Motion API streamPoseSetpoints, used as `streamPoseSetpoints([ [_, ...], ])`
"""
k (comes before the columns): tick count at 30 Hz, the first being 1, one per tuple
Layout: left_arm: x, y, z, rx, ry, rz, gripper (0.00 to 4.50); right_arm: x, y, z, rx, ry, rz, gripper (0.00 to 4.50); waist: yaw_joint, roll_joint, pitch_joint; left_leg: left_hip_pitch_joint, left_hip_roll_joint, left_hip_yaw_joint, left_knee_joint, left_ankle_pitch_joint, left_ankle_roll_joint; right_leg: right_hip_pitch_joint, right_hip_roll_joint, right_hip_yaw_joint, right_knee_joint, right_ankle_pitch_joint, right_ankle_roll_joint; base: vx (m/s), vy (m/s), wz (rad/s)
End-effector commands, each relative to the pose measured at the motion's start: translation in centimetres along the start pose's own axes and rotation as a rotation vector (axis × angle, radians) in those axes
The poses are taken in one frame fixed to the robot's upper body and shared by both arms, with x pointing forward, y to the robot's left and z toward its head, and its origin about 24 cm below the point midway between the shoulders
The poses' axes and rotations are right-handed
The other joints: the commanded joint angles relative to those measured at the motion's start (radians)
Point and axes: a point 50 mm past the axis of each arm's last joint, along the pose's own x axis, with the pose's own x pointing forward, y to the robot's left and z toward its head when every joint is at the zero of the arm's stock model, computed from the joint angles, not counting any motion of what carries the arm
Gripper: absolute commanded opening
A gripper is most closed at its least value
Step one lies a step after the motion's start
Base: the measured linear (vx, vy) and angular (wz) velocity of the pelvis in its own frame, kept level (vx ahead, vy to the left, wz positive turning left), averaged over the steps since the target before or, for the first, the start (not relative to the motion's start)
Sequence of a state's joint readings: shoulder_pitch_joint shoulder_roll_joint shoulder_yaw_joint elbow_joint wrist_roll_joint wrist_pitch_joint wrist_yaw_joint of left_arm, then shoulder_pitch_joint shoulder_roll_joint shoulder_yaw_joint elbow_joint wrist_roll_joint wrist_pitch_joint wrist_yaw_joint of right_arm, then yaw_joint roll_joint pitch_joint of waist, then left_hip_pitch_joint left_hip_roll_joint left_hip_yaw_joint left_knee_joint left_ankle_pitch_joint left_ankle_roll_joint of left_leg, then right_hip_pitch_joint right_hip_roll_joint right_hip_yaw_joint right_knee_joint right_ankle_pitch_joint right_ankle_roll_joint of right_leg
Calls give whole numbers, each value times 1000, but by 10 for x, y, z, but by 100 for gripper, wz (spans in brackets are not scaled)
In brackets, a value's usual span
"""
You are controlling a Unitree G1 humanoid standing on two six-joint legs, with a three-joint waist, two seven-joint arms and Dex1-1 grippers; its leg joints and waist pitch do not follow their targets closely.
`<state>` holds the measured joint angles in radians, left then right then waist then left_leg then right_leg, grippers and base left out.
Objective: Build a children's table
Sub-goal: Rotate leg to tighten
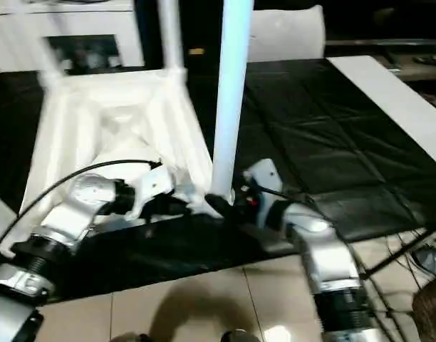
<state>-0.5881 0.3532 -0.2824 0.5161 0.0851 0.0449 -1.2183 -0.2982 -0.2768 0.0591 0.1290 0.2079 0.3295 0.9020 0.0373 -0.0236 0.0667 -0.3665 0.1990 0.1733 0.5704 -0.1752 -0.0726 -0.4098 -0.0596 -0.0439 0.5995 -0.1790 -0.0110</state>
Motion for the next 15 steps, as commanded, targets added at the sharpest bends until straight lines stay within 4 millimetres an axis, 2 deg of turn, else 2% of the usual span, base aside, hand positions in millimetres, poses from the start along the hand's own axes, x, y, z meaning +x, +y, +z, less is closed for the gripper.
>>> streamPoseSetpoints([
  [1, 3, -10, 4, 55, -28, -148, 0, -6, -2, 9, -36, -3, 104, 426, -1, -5, -64, 10, 28, 1, -53, -153, 86, 58, -65, 42, -61, -119, -247, 0, 0, 0],
  [2, 1, -11, 3, 64, -18, -170, 0, -8, -2, 11, -43, 1, 129, 429, 1, -2, -63, 13, 31, 2, -53, -158, 81, 55, -67, 43, -62, -130, -244, 0, 0, 0],
  [3, -1, -11, 0, 75, 0, -193, 0, -9, -2, 11, -58, 12, 169, 429, 2, -6, -60, 12, 31, 2, -54, -164, 80, 54, -67, 43, -64, -138, -242, 0, 0, 0],
  [5, -5, -12, -3, 93, 22, -230, 0, -12, -2, 11, -74, 37, 246, 429, 7, -4, -60, 12, 31, 1, -54, -174, 72, 54, -69, 43, -64, -159, -235, 0, 0, 0],
  [11, -9, -11, -3, 121, 40, -300, 0, -17, 0, 10, -83, 96, 388, 429, 22, -8, -61, 12, 32, 3, -52, -150, 70, 56, -69, 40, -59, -144, -241, 0, 0, 0],
  [13, -10, -11, -3, 125, 40, -314, 0, -18, 0, 10, -84, 108, 422, 401, 27, -5, -62, 11, 33, 3, -51, -138, 74, 57, -70, 40, -56, -123, -245, 0, 0, 0],
  [15, -10, -11, -3, 136, 44, -334, 0, -18, -1, 9, -79, 123, 451, 390, 28, -7, -62, 10, 31, 5, -50, -142, 77, 56, -69, 39, -58, -131, -250, 0, 0, 0],
])
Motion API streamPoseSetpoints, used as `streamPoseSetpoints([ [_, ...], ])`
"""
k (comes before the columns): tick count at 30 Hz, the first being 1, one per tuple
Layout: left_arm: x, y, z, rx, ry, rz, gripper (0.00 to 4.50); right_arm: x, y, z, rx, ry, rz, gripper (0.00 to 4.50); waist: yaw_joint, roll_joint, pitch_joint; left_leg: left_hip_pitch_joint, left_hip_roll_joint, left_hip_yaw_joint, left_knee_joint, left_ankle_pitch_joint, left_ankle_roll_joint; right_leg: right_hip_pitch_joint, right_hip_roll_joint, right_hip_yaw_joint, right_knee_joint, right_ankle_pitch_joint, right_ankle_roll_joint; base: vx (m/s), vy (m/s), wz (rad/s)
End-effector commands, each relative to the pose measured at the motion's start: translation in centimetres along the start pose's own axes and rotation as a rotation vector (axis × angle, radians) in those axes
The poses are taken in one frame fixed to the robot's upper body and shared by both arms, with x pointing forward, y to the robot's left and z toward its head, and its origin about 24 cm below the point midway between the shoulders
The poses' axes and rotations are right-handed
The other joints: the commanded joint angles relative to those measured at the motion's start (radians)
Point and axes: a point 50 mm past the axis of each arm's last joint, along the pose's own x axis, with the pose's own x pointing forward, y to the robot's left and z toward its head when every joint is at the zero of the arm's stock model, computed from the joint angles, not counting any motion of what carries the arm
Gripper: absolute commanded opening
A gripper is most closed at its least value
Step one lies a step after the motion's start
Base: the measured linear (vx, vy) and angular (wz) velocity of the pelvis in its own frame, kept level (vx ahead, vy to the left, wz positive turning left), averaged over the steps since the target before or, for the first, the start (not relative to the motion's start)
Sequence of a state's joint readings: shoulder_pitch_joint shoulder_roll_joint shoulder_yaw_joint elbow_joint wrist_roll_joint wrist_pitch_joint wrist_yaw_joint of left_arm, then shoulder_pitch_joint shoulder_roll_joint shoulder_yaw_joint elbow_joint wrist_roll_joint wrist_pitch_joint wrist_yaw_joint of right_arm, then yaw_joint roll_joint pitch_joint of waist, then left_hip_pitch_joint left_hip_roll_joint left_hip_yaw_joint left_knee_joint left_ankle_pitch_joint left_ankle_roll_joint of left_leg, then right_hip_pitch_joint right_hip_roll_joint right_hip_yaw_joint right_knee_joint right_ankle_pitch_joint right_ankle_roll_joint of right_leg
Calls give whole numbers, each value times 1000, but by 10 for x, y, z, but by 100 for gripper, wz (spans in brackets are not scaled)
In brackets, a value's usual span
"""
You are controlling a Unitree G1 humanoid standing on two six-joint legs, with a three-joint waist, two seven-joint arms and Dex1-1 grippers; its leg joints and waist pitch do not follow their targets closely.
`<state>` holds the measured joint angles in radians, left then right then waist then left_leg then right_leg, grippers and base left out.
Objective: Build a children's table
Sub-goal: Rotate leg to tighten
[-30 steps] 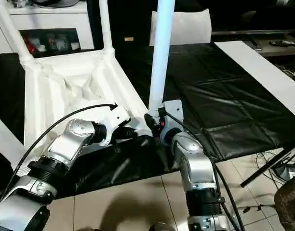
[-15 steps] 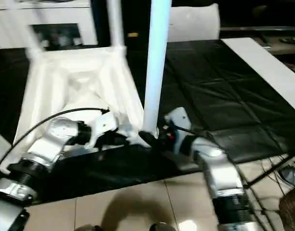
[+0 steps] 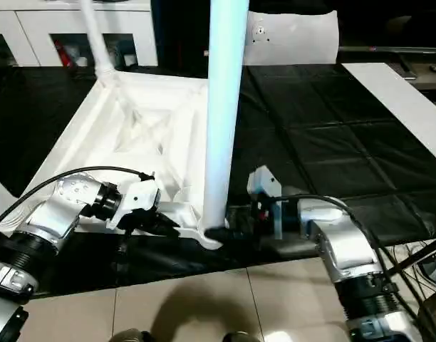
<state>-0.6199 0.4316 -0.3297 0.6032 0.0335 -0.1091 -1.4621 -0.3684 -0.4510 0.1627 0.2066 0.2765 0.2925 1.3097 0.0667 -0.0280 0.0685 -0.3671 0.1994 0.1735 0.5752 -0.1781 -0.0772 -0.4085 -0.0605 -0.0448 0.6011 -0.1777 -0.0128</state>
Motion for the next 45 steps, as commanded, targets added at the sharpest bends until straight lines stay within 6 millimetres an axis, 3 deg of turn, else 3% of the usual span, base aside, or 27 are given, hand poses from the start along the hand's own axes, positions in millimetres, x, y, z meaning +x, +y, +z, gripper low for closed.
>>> streamPoseSetpoints([
  [1, 7, -2, 6, 59, 24, -100, 0, -1, -2, 5, -23, 6, 36, 390, 0, -3, -64, 11, 32, 4, -55, -145, 80, 55, -68, 39, -60, -141, -247, 0, 0, 0],
  [3, 8, -2, 6, 66, 25, -112, 0, -1, -2, 5, -20, 7, 50, 356, 2, -3, -64, 11, 34, 3, -55, -146, 74, 55, -70, 40, -59, -151, -244, 0, 0, 0],
  [11, 8, -2, 7, 86, 33, -146, 0, 0, -5, 4, -21, 17, 79, 304, 19, -6, -66, 14, 34, 6, -53, -130, 73, 53, -69, 39, -55, -127, -250, 0, 0, 0],
  [18, 9, -3, 6, 89, 36, -154, 0, 2, -5, 4, -21, 12, 88, 230, 19, -6, -67, 12, 34, 4, -53, -132, 67, 55, -70, 39, -54, -140, -243, 0, 0, 0],
  [23, 9, -2, 6, 71, 17, -140, 0, 5, -1, 2, -7, 9, 96, 199, 19, -4, -67, 14, 35, 5, -53, -145, 62, 53, -70, 39, -58, -162, -239, 0, 0, 0],
  [24, 11, -2, 8, 51, -10, -133, 0, 6, 0, 1, 4, 7, 92, 198, 19, 0, -67, 14, 34, 5, -53, -145, 58, 54, -70, 40, -56, -162, -241, 0, 0, 0],
  [27, 16, -2, 13, 13, -61, -81, 0, 17, 5, -2, 51, -23, 19, 195, 18, -3, -66, 13, 34, 4, -55, -151, 52, 54, -69, 40, -58, -171, -234, 0, 0, 0],
  [28, 19, -1, 13, 7, -59, -61, 0, 20, 5, -3, 53, -27, -12, 194, 19, 3, -68, 14, 35, 3, -55, -154, 50, 53, -69, 40, -57, -174, -234, 0, 0, 0],
  [30, 27, 2, 15, -29, -53, 23, 0, 34, 3, -5, 71, -30, -150, 194, 13, 0, -62, 13, 34, 1, -60, -185, 33, 50, -70, 41, -65, -228, -219, 0, 0, 0],
  [32, 33, 5, 16, -66, -62, 89, 0, 42, 0, -8, 102, -28, -241, 193, 0, 1, -49, 17, 26, -4, -67, -275, -7, 43, -71, 38, -84, -439, -161, -26, -3, -3],
  [33, 39, 10, 21, -112, -89, 171, 0, 51, -1, -8, 146, -52, -313, 193, -10, -1, -43, 25, 21, -9, -67, -335, -21, 37, -73, 33, -102, -585, -113, -52, -6, -6],
  [35, 44, 13, 24, -135, -96, 221, 0, 57, -1, -8, 178, -62, -359, 191, -27, -3, -42, 30, 18, -17, -62, -373, -32, 29, -76, 27, -117, -703, -68, -56, 7, -8],
  [37, 48, 20, 28, -164, -96, 323, 0, 67, -2, -8, 215, -68, -426, 191, -43, -5, -42, 24, 14, -23, -62, -387, -30, 31, -74, 19, -126, -741, -37, -53, 20, -11],
  [39, 56, 32, 38, -242, -134, 476, 0, 84, -5, -6, 270, -73, -545, 191, -58, 2, -47, 23, 17, -29, -68, -401, -26, 35, -73, 12, -126, -683, -48, 0, 0, 0],
  [41, 62, 37, 45, -285, -158, 538, 0, 94, -7, -4, 306, -79, -609, 191, -68, 2, -45, 23, 19, -30, -73, -419, -25, 32, -71, 8, -128, -656, -61, 0, 0, 0],
  [42, 64, 39, 47, -300, -166, 557, 0, 98, -8, -3, 320, -81, -632, 191, -74, 1, -46, 30, 17, -29, -70, -434, -20, 29, -71, 4, -131, -653, -64, 0, 0, 0],
  [44, 67, 43, 54, -325, -175, 606, 0, 108, -9, 2, 329, -95, -664, 191, -84, -1, -45, 22, 14, -30, -74, -442, -5, 35, -72, -4, -135, -632, -60, -18, 57, -6],
  [45, 67, 45, 57, -328, -175, 632, 0, 111, -9, 5, 325, -105, -674, 191, -86, 1, -47, 28, 11, -30, -72, -449, 2, 30, -74, -3, -138, -635, -56, -11, 58, -6],
])
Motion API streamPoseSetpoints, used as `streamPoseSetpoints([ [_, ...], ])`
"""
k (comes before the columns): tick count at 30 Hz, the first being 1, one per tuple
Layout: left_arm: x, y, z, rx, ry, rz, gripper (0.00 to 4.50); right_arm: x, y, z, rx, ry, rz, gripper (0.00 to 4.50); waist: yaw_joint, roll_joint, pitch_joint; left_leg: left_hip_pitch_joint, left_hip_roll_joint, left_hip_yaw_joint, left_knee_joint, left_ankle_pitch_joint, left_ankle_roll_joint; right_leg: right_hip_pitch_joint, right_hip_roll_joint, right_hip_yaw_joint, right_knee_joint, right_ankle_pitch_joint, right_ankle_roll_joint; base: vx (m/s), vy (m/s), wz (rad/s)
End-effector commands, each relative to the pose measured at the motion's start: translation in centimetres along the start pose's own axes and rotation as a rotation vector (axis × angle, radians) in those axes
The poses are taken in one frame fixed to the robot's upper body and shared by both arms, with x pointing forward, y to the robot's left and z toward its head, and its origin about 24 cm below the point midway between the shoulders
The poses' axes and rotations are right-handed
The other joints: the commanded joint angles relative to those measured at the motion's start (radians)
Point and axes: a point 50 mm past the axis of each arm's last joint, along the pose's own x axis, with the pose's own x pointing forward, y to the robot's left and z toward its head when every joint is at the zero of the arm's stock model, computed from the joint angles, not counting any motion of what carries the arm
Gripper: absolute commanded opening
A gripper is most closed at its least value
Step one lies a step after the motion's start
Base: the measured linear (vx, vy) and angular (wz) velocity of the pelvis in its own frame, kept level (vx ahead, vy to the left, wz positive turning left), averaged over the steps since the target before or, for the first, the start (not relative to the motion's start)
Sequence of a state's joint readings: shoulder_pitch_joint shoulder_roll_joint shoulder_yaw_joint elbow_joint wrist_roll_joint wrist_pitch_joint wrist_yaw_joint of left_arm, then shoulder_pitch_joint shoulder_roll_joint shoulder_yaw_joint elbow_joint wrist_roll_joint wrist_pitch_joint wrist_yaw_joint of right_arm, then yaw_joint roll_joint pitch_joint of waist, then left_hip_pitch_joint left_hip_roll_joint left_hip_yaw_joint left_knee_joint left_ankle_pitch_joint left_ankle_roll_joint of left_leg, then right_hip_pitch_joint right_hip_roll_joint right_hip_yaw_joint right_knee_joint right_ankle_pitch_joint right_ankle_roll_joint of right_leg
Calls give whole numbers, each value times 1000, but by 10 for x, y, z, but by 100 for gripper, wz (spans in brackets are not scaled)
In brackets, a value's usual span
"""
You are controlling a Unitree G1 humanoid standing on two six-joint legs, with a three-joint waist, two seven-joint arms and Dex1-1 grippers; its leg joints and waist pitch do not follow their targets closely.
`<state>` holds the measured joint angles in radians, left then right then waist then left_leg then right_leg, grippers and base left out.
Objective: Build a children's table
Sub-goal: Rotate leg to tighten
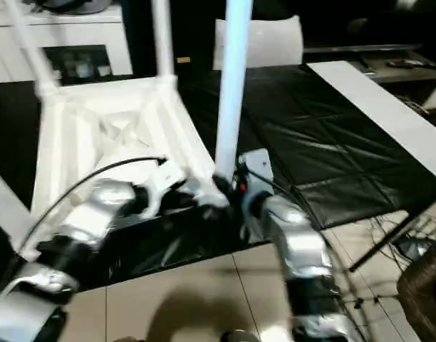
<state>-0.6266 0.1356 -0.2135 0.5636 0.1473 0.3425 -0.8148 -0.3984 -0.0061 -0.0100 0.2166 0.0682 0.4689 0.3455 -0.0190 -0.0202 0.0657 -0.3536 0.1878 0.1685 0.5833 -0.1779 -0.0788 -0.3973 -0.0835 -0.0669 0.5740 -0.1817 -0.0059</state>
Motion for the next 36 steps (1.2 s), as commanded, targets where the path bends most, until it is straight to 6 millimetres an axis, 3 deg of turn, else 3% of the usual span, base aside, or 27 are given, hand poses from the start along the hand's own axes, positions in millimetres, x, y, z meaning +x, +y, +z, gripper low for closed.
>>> streamPoseSetpoints([
  [1, 15, -11, 41, 6, -159, 50, 0, 15, 59, -13, 54, 58, 236, 246, -2, -8, -45, 18, 23, -23, -78, -452, 8, 15, -52, 21, -112, -631, -64, 0, 0, 0],
  [4, 14, -8, 41, 42, -152, 59, 0, 14, 59, -10, 66, 29, 246, 270, -3, -8, -49, 8, 25, -24, -83, -425, 31, 20, -57, 27, -105, -581, -75, 0, 0, 0],
  [6, 11, -7, 38, 58, -142, 45, 0, 11, 54, -10, 54, 23, 241, 297, -2, -3, -53, 1, 30, -22, -87, -392, 37, 25, -57, 35, -92, -480, -109, 0, 0, 0],
  [10, 3, -3, 26, 95, -126, 7, 0, 1, 38, -10, -21, 1, 265, 331, 5, -6, -56, -5, 31, -13, -84, -337, 57, 31, -59, 44, -81, -369, -152, 0, 0, 0],
  [13, -3, -1, 19, 132, -119, -38, 0, -6, 27, -8, -72, -18, 301, 358, 11, -6, -56, -6, 28, -9, -79, -327, 69, 34, -61, 45, -83, -396, -151, 0, 0, 0],
  [15, -13, 1, 11, 215, -120, -118, 0, -18, 5, -5, -132, -18, 333, 378, 18, -8, -59, -6, 29, -10, -78, -300, 79, 36, -63, 44, -83, -404, -146, 0, 0, 0],
  [17, -17, 2, 9, 254, -112, -159, 0, -23, -5, -4, -149, -6, 342, 389, 22, -10, -61, -11, 33, -7, -77, -260, 88, 38, -60, 44, -76, -355, -157, 0, 0, 0],
  [21, -31, 5, -2, 324, -75, -316, 0, -38, -28, 2, -275, 4, 450, 389, 32, -9, -67, -9, 35, 2, -68, -200, 96, 40, -60, 44, -60, -233, -210, 0, 0, 0],
  [26, -43, 6, -6, 359, -42, -454, 0, -48, -35, 7, -320, 23, 594, 389, 55, -5, -77, -5, 41, 7, -59, -80, 144, 43, -55, 44, -27, -16, -285, 0, 0, 0],
  [28, -47, 6, -8, 379, -26, -510, 0, -50, -37, 8, -321, 36, 659, 389, 58, -5, -75, -3, 43, 8, -59, -84, 150, 43, -54, 43, -26, -12, -298, 0, 0, 0],
  [31, -50, 5, -9, 389, -16, -557, 0, -51, -38, 10, -332, 48, 701, 389, 70, -5, -71, -1, 47, 10, -60, -119, 130, 42, -56, 42, -28, -71, -294, 0, 0, 0],
  [35, -54, 4, -10, 413, 2, -644, 0, -52, -38, 14, -340, 61, 804, 389, 79, -8, -64, -1, 47, 12, -62, -194, 93, 37, -59, 44, -39, -186, -268, 0, 0, 0],
  [36, -55, 4, -10, 429, 15, -680, 0, -53, -36, 15, -346, 78, 863, 364, 81, -9, -62, 0, 46, 11, -62, -217, 85, 35, -59, 44, -42, -221, -257, 0, 0, 0],
])
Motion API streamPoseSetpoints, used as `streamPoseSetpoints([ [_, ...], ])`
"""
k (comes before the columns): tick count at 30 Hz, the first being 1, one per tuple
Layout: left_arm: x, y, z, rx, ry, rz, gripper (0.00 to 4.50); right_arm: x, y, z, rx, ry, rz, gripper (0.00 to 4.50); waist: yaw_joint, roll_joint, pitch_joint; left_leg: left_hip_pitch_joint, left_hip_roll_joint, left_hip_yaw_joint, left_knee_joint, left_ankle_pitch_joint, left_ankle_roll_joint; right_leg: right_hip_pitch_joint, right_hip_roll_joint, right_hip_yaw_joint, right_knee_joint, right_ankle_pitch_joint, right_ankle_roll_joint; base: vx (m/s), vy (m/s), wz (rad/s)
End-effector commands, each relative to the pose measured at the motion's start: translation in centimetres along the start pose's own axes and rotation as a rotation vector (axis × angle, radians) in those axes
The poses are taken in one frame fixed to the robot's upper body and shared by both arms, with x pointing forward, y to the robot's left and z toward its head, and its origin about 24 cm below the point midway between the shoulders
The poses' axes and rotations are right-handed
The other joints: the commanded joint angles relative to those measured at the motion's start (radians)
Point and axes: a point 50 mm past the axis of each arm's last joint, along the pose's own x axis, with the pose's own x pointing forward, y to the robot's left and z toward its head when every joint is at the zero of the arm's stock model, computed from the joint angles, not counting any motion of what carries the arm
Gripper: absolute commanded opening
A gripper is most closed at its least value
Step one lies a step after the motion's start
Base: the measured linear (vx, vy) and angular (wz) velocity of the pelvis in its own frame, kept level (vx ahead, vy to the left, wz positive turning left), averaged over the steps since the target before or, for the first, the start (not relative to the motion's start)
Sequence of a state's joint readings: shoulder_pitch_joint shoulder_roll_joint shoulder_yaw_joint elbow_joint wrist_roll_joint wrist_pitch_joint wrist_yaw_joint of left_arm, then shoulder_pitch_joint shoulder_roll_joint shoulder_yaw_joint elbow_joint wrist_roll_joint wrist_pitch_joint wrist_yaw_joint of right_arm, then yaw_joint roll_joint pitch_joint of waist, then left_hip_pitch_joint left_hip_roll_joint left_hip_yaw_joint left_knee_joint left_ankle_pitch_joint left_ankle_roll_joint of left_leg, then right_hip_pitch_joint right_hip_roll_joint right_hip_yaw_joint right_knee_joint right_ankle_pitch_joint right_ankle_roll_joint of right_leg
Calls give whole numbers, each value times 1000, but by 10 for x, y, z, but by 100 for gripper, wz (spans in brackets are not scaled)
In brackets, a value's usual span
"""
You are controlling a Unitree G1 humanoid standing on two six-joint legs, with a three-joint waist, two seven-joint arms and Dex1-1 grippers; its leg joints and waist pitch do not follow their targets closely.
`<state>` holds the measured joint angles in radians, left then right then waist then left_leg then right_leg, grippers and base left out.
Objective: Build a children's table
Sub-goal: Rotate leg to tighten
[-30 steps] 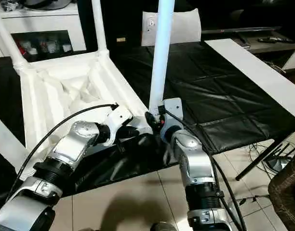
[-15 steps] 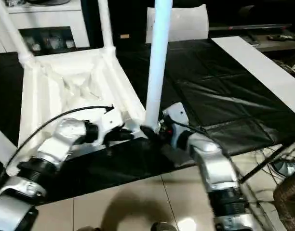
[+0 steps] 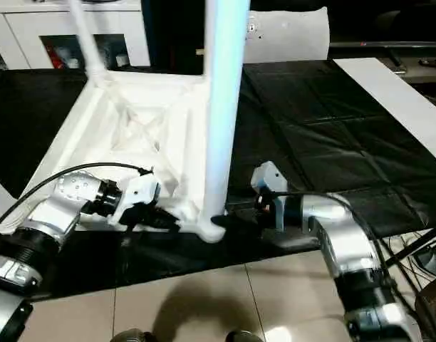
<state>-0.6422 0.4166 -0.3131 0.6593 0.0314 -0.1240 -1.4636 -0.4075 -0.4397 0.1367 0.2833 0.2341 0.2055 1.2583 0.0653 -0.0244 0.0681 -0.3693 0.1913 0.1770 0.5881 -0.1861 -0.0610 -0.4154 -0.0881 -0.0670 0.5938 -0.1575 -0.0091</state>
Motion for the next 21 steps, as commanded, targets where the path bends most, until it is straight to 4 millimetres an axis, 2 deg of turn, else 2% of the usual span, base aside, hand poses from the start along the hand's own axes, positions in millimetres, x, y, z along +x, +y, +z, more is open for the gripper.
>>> streamPoseSetpoints([
  [1, 7, -2, 13, 88, 5, -134, 0, -2, 0, 5, -16, -1, 63, 355, -3, -6, -65, 15, 43, 2, -68, -208, 63, 54, -56, 45, -62, -258, -246, 0, 0, 0],
  [3, 9, -2, 15, 100, 6, -158, 0, -1, 2, 5, -9, 5, 103, 350, 0, -6, -63, 15, 45, 0, -70, -222, 51, 52, -56, 45, -65, -291, -236, 0, 0, 0],
  [5, 9, -2, 16, 104, 4, -169, 0, 0, 3, 5, -8, 9, 117, 312, 2, -7, -64, 16, 45, -1, -70, -220, 45, 51, -58, 45, -64, -294, -232, 0, 0, 0],
  [6, 11, -2, 18, 114, 0, -184, 0, 2, 4, 5, -6, 12, 136, 312, 4, -5, -64, 16, 45, -1, -70, -220, 44, 50, -57, 45, -64, -288, -234, 0, 0, 0],
  [8, 12, -2, 20, 122, -2, -195, 0, 3, 4, 5, -5, 12, 151, 303, 6, -7, -66, 15, 45, -1, -70, -209, 46, 51, -57, 45, -61, -271, -236, 0, 0, 0],
  [9, 13, -2, 21, 126, -2, -202, 0, 4, 4, 5, -4, 11, 162, 278, 8, -8, -66, 14, 45, 0, -70, -200, 48, 52, -57, 45, -60, -260, -238, 0, 0, 0],
  [14, 13, -2, 22, 131, -4, -212, 0, 7, 4, 6, -1, 6, 197, 247, 15, -9, -68, 14, 44, 2, -66, -170, 60, 53, -56, 45, -54, -209, -255, 0, 0, 0],
  [15, 13, -1, 22, 131, -3, -213, 0, 8, 4, 6, 1, 5, 204, 229, 16, -8, -69, 13, 44, 2, -65, -161, 61, 54, -56, 44, -52, -201, -257, 0, 0, 0],
  [21, 12, -2, 21, 129, 5, -216, 0, 12, 7, 5, 13, 2, 237, 201, 17, -8, -65, 14, 44, 1, -68, -181, 53, 52, -57, 44, -57, -239, -246, 0, 0, 0],
])
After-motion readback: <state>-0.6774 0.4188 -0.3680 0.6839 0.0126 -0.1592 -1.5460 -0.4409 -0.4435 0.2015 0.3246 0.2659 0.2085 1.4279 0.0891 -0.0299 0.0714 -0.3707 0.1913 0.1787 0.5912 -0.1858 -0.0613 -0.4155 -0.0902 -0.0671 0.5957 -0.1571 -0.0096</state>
